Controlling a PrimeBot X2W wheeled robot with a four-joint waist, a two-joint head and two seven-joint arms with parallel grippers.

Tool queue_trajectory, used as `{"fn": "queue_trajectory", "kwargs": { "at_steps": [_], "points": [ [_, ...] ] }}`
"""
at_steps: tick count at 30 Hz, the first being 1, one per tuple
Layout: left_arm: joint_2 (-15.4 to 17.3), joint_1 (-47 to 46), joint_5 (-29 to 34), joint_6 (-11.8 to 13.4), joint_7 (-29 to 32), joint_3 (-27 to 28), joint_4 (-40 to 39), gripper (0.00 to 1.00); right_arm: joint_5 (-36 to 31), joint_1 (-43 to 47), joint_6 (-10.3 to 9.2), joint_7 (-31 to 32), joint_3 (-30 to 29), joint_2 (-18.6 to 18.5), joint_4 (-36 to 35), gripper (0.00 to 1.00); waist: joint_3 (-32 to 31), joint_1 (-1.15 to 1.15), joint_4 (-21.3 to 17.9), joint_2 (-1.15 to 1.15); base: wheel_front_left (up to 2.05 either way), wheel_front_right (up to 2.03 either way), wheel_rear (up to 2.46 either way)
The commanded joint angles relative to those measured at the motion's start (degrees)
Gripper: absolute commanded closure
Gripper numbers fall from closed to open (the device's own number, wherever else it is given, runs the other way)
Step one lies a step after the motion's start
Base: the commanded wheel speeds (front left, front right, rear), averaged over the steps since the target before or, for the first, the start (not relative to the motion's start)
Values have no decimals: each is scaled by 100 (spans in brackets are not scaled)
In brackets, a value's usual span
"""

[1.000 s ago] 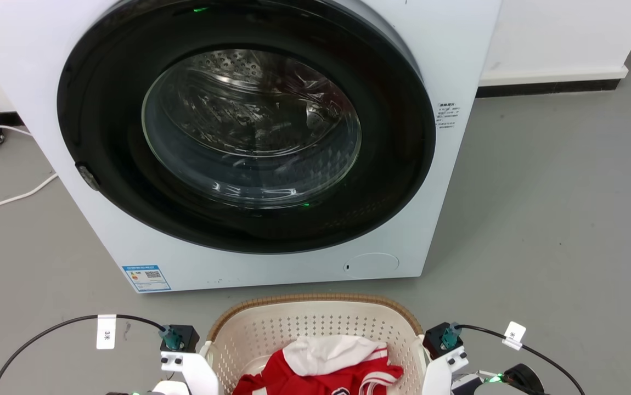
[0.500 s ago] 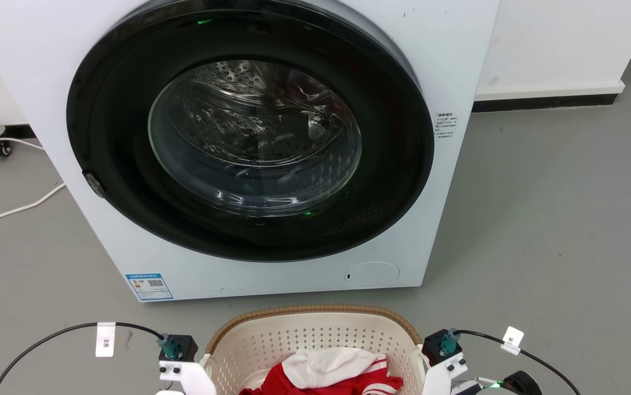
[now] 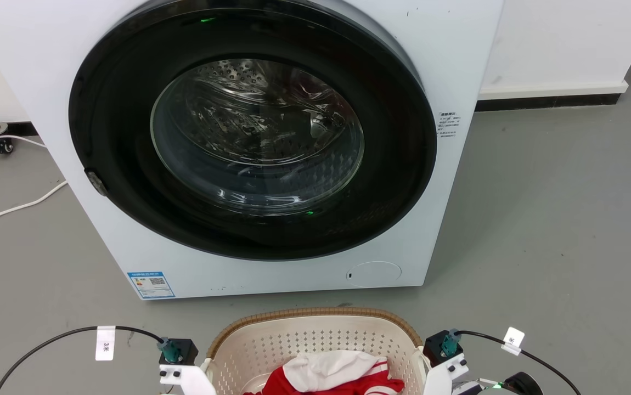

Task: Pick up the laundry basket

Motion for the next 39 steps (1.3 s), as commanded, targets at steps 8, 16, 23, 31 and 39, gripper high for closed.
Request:
{"fn": "queue_trajectory", "kwargs": {
  "at_steps": [8, 16, 23, 31, 39],
  "points": [
    [84, -118, -159, -22, -65, -166, 28, 100, 61, -58, 17, 13, 84, -47, -21, 100, 13, 0, 5, 0, 0, 0, 0],
    [92, -185, -320, -22, -86, -311, 28, 100, 102, -78, 17, -7, 122, -58, -8, 100, 38, 0, 3, 0, 0, 0, 0],
    [107, -243, -440, -22, -108, -427, 38, 100, 134, -78, 18, -13, 144, -47, -2, 100, 68, 0, -11, 0, 0, 0, 0],
    [122, -277, -577, -22, -116, -560, 54, 100, 174, -92, 18, -18, 160, -44, 17, 100, 83, 0, -10, 0, 0, 0, 0],
    [142, -313, -697, -22, -153, -678, 63, 100, 201, -78, 18, -42, 173, -26, 25, 100, 100, 0, -3, 0, 0, 0, 0]
  ]
}}
